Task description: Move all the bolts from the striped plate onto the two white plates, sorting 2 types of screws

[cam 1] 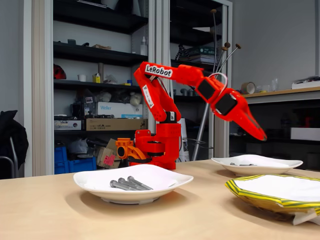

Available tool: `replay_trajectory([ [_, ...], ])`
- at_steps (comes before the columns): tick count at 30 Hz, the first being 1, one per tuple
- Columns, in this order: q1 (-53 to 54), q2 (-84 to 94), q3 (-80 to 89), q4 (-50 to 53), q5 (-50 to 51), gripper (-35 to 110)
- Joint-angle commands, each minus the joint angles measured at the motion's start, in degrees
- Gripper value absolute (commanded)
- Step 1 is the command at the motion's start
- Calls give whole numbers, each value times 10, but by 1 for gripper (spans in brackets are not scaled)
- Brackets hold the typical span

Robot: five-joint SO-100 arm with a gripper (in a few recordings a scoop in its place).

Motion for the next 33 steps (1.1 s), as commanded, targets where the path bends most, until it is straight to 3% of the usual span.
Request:
replay_trajectory([
  [1, 24, 142, 109, -32, -69, 0],
  [9, 64, 325, 258, -22, -94, 0],
  [15, 121, 402, 283, 128, 4, 0],
  [21, 113, 572, 327, 355, 91, 0],
  [27, 99, 570, 327, 447, 62, 0],
  [33, 113, 570, 327, 454, 35, 0],
])
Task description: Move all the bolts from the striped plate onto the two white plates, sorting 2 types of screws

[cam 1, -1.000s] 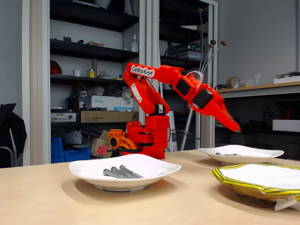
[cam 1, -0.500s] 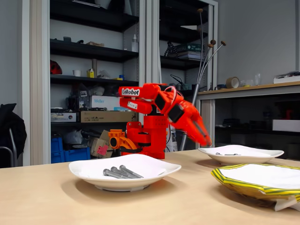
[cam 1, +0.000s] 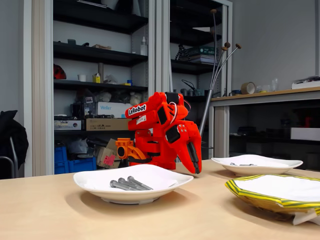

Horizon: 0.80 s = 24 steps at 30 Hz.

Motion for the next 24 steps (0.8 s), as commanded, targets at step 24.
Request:
replay_trajectory([
  [24, -5, 6, 2, 12, -1, 3],
])
